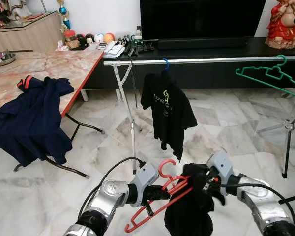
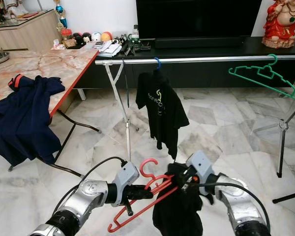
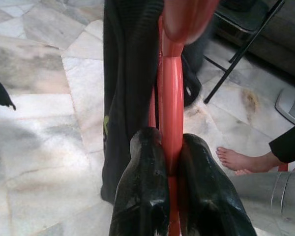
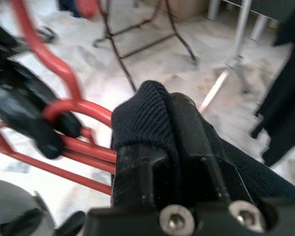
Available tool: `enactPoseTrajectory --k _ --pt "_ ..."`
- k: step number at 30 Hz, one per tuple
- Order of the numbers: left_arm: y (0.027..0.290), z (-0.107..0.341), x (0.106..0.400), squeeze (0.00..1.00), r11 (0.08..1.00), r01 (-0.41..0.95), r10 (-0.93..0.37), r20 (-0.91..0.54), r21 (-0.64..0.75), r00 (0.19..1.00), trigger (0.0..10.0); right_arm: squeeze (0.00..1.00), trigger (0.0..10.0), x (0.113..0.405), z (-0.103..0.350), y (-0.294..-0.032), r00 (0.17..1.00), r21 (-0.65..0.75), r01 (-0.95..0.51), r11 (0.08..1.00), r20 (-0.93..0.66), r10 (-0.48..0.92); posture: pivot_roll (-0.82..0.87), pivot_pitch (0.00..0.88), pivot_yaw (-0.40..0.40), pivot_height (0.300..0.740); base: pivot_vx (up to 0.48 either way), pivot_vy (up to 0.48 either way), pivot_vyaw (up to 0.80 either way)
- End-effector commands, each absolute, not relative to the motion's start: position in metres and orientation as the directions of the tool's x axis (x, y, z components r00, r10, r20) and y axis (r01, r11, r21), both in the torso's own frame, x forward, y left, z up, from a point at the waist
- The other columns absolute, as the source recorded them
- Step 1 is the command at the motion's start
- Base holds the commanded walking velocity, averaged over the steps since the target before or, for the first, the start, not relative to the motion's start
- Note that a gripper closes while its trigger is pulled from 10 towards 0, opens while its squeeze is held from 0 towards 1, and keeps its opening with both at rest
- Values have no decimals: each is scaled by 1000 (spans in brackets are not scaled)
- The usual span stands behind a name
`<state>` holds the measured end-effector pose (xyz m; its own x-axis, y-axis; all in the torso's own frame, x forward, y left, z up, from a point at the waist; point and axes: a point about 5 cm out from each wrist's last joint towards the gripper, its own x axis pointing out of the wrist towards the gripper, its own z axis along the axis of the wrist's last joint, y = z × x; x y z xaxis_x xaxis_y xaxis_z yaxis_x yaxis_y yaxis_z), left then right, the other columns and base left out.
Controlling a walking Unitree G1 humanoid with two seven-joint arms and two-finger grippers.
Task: Hang hanger
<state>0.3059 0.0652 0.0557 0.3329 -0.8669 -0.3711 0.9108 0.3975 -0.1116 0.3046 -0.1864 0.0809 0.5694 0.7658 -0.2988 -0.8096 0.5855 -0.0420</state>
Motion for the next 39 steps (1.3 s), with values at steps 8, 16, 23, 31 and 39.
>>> enactPoseTrajectory --k 8,16,23,31,39 --pt "61 62 308 0 384 916 -881 -344 -115 326 10000 0 10000 278 98 -164 276 127 -946 298 -166 947 -67 39 41 740 0 0 0" --pt "60 63 309 0 393 912 -880 -337 -116 336 10000 0 10000 287 78 -179 417 42 -891 452 -315 852 -65 39 39 740 0 0 0" --pt "64 64 312 0 434 896 -863 -332 -99 381 10000 0 10000 284 80 -180 405 69 -891 448 -323 855 -66 40 38 740 0 0 0" --pt "58 67 315 0 440 892 -867 -309 -105 391 10000 0 10000 270 84 -163 252 162 -942 293 -234 939 -69 39 39 740 0 0 0" --pt "56 67 314 0 443 889 -869 -297 -115 395 10000 839 10000 270 83 -165 266 182 -930 318 -261 928 -69 38 37 740 0 0 0"
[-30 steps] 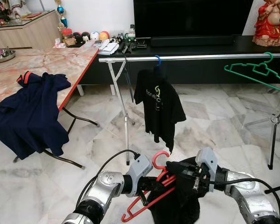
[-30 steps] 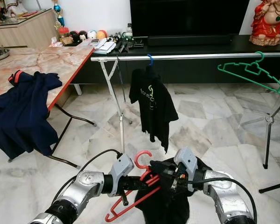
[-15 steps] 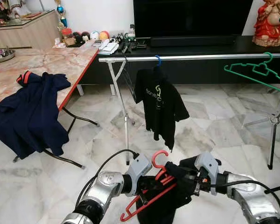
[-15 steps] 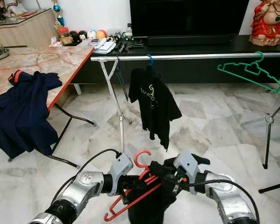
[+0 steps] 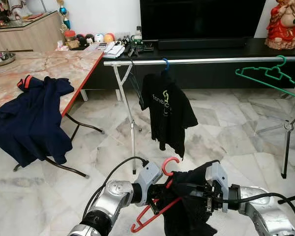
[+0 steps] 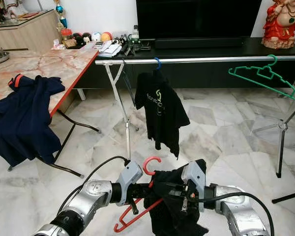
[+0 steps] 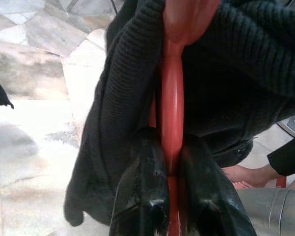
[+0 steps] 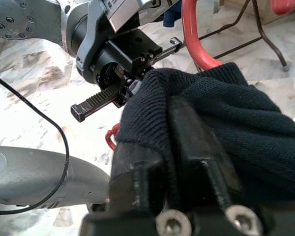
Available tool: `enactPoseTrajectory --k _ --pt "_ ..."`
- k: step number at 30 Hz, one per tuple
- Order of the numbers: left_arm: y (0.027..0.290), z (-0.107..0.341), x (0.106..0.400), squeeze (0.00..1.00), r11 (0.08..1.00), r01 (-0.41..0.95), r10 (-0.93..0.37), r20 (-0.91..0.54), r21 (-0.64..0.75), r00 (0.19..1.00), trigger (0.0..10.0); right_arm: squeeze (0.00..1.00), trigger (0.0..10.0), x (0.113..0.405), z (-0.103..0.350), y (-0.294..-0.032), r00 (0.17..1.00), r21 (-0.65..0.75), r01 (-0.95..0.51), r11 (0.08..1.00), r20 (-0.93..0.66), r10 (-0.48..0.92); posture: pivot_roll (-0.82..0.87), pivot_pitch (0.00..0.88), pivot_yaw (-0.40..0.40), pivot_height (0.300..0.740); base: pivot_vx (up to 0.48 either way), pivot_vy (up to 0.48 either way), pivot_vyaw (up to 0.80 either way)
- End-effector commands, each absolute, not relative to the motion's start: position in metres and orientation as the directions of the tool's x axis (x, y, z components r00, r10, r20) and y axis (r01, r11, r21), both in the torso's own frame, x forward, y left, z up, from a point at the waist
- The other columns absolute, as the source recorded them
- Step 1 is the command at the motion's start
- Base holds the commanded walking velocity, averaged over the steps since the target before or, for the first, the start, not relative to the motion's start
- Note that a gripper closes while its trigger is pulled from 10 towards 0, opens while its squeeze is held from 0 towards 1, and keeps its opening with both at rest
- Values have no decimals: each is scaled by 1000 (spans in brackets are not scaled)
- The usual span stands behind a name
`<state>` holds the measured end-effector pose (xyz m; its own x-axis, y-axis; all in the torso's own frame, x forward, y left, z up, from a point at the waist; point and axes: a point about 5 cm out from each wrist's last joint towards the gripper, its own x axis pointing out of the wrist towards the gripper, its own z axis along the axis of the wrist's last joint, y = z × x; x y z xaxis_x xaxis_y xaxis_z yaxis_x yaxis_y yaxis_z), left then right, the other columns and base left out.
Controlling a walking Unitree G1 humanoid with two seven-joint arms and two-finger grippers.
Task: Hang hanger
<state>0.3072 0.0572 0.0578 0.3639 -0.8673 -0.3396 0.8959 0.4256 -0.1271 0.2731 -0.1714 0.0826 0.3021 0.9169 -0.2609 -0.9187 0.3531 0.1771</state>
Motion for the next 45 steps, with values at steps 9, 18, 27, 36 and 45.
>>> enactPoseTrajectory --k 9,18,27,36,45 --pt "57 73 319 0 495 858 -857 -240 -138 456 10000 910 10000 265 77 -165 292 183 -919 350 -283 913 -73 39 36 740 0 0 0" --pt "56 70 317 0 496 856 -855 -250 -143 454 10000 929 10000 272 75 -166 398 130 -884 450 -297 868 -79 39 34 740 0 0 0" --pt "58 69 322 0 559 820 -816 -261 -127 516 10000 914 10000 258 61 -164 390 151 -873 465 -356 849 -83 40 33 740 0 0 0" --pt "61 68 325 0 605 787 -784 -263 -121 562 10000 906 10000 252 46 -173 468 123 -821 558 -413 781 -87 42 29 740 0 0 0" --pt "67 70 333 0 690 717 -714 -256 -97 652 10000 875 10000 251 51 -173 484 116 -815 568 -404 777 -91 46 29 740 0 0 0"
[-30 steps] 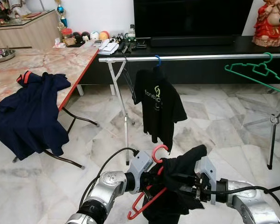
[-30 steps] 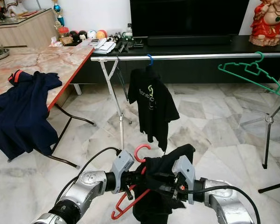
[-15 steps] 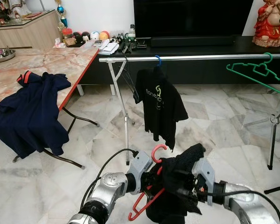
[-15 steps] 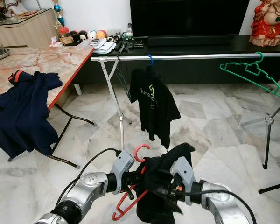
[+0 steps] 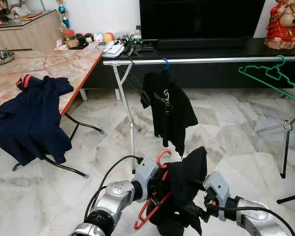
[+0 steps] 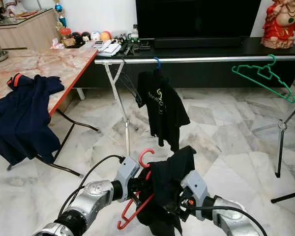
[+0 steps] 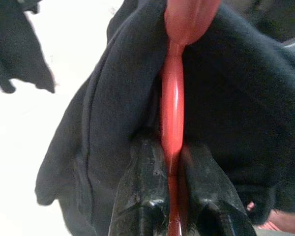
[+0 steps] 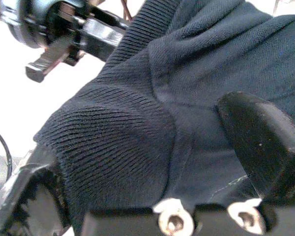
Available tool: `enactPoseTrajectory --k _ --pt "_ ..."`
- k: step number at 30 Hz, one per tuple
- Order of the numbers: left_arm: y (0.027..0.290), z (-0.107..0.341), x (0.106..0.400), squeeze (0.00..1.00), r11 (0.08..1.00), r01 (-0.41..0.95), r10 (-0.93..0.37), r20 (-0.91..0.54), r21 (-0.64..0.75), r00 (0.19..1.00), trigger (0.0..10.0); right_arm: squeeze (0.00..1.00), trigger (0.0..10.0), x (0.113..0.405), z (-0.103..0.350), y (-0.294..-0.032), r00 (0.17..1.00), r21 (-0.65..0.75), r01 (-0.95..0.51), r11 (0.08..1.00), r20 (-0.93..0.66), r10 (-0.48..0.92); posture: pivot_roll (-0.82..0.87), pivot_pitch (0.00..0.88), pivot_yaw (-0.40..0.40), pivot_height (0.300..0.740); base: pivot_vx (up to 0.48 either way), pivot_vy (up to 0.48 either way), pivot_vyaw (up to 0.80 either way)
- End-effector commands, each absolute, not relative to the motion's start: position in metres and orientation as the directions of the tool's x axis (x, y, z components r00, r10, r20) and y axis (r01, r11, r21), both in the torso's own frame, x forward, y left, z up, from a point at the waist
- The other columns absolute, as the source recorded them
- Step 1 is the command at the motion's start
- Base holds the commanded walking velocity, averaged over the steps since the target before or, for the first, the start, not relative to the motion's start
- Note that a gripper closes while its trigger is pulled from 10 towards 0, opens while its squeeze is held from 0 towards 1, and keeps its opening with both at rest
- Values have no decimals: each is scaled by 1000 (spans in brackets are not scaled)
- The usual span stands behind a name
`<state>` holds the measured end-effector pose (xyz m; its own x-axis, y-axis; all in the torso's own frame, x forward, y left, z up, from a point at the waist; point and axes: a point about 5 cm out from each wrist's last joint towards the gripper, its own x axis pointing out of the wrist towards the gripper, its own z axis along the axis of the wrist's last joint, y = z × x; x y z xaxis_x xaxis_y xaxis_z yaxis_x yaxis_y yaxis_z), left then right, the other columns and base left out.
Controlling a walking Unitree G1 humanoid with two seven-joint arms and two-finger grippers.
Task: Hang hanger
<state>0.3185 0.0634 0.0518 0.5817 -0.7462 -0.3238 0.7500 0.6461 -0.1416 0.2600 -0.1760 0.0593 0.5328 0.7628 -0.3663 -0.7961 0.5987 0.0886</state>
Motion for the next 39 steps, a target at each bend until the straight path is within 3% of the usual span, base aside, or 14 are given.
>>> enactPoseTrajectory --k 1,4,5,6,7,8,11,20,22,25,31,39 --pt "67 70 333 0 697 710 -708 -254 -100 659 10000 875 10000 250 49 -173 485 113 -812 573 -416 769 -91 46 29 740 0 0 0" --pt "68 73 336 0 715 691 -694 -235 -108 681 10000 871 10000 244 39 -176 464 107 -811 576 -482 743 -93 46 28 740 0 0 0" --pt "68 73 336 0 717 688 -692 -231 -112 684 10000 745 10000 243 36 -176 470 90 -808 582 -497 729 -91 48 27 740 0 0 0" --pt "68 73 336 0 717 688 -692 -230 -112 684 10000 227 10000 243 34 -177 477 80 -805 588 -501 722 -91 48 27 740 0 0 0" --pt "69 74 336 0 720 685 -690 -226 -114 688 10000 47 10000 244 33 -178 501 72 -789 610 -498 707 -88 49 26 740 0 0 0" --pt "69 74 337 0 724 681 -686 -223 -114 692 10000 0 10000 247 32 -179 536 61 -764 642 -494 685 -88 48 26 740 0 0 0" --pt "72 73 337 0 734 671 -674 -231 -104 702 10000 0 10000 255 32 -188 617 28 -693 721 -494 612 -87 49 26 740 0 0 0" --pt "78 67 338 0 777 625 -620 -272 -80 736 10000 0 10000 267 47 -195 738 58 -590 805 -364 567 -87 47 27 740 0 0 0" --pt "80 66 339 0 789 610 -603 -282 -72 746 10000 0 10000 266 48 -193 727 80 -603 794 -354 588 -88 47 27 740 0 0 0" --pt "83 65 340 0 825 561 -555 -287 -70 781 10000 0 10000 252 39 -189 646 98 -672 734 -406 646 -88 45 28 740 0 0 0" --pt "90 65 343 0 859 508 -505 -282 -70 816 10000 0 10000 248 34 -194 657 94 -651 753 -428 621 -88 40 31 740 0 0 0" --pt "114 69 353 0 949 252 -295 -254 -189 921 10000 0 10000 234 27 -192 626 121 -664 737 -448 638 -94 24 32 740 0 0 0"
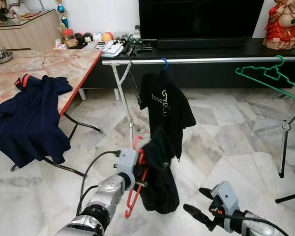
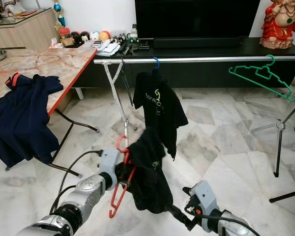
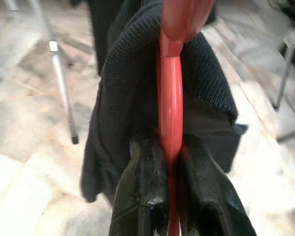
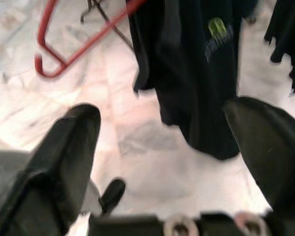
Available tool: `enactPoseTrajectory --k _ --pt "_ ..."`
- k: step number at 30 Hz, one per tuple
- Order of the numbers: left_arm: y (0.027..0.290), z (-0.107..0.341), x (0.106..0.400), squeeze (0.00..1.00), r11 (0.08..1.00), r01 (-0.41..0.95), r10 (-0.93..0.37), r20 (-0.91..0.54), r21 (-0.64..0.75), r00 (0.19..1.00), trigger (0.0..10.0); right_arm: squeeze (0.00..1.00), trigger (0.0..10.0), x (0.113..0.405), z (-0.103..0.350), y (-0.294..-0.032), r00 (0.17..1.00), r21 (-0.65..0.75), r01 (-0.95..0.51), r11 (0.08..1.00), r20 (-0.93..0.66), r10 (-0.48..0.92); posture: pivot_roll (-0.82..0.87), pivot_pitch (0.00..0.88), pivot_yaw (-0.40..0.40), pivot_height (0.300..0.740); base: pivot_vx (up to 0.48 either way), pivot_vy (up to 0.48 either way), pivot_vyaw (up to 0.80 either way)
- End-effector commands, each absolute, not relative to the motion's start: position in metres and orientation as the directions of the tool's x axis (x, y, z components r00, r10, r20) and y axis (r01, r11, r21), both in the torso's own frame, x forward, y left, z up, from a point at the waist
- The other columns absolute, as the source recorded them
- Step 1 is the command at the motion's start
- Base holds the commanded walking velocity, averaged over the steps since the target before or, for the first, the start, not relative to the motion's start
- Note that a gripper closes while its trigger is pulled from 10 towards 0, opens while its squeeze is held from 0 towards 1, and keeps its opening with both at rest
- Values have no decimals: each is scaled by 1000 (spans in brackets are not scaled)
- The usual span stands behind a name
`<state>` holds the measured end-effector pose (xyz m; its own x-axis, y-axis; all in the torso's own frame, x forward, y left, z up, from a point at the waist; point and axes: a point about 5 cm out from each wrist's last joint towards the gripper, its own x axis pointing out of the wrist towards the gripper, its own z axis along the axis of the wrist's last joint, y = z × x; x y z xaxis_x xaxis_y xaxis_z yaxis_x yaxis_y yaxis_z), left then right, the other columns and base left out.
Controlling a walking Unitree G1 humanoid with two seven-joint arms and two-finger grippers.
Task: Hang hanger
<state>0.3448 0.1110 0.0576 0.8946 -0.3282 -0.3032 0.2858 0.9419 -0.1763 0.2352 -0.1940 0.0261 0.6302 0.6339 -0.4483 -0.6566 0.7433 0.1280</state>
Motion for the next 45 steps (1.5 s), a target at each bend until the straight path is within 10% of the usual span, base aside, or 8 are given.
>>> enactPoseTrajectory --k 1,11,17,30,39,40,41,45 --pt "115 69 353 0 950 244 -289 -253 -192 923 10000 0 10000 234 27 -192 627 118 -664 739 -450 636 -94 24 32 740 0 0 0" --pt "101 63 341 0 837 517 -547 -250 -177 799 10000 0 10000 278 64 -237 923 -103 -301 948 -283 262 -97 3 36 740 0 0 0" --pt "94 57 329 0 717 679 -693 -274 -161 667 10000 0 10000 301 106 -241 947 -122 -305 944 -144 287 -99 0 39 740 0 0 0" --pt "92 53 312 0 447 889 -843 -376 -95 384 10000 0 10000 283 155 -248 385 -155 -922 354 -463 799 -109 7 35 740 0 0 0" --pt "82 65 307 0 281 957 -898 -374 -76 234 10000 0 10000 276 140 -238 180 -25 -980 198 -540 822 -100 5 34 740 0 0 0" --pt "81 67 306 0 256 964 -902 -376 -69 213 10000 635 10000 276 138 -236 158 0 -982 187 -529 834 -98 5 34 740 0 0 0" --pt "80 68 305 0 234 970 -906 -377 -64 193 10000 976 10000 276 137 -233 142 20 -984 178 -518 843 -93 4 33 740 0 0 0" --pt "75 73 301 0 153 988 -910 -395 -36 127 10000 1000 10000 278 132 -226 87 27 -993 119 -524 847 -88 6 33 740 0 0 0"
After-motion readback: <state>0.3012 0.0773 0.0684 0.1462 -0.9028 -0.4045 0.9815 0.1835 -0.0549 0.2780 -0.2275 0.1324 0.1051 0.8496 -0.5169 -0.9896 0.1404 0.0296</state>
